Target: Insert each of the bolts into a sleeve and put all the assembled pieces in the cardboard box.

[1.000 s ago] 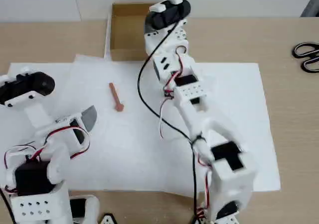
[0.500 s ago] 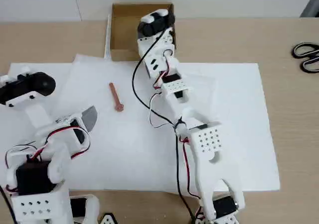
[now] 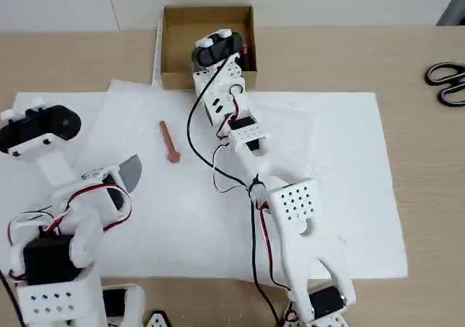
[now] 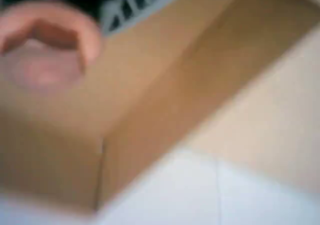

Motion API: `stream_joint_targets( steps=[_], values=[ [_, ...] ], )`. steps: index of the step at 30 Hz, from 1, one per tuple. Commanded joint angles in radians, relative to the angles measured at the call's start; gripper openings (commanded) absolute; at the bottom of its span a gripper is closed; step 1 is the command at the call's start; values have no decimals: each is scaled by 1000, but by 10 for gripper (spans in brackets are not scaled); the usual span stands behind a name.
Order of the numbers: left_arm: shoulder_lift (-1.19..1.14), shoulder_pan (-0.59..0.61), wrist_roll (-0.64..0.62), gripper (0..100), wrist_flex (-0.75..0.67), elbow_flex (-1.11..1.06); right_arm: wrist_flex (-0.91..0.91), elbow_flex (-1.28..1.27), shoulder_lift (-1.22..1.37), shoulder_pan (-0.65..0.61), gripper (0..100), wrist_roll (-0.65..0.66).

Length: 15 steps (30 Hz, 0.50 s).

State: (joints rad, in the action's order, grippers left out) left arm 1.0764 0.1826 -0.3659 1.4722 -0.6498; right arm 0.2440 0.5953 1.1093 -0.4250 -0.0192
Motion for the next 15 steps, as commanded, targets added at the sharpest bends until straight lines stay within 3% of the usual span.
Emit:
stream_joint_targets(
  steps=[1,11,15],
  values=[
    [6,5,5,251,2,2,-24,68,-35,-1,173,8],
    [6,3,5,251,2,2,-38,104,-88,31,173,11],
    [6,0,5,251,2,2,-170,106,-208,61,173,9]
  ],
)
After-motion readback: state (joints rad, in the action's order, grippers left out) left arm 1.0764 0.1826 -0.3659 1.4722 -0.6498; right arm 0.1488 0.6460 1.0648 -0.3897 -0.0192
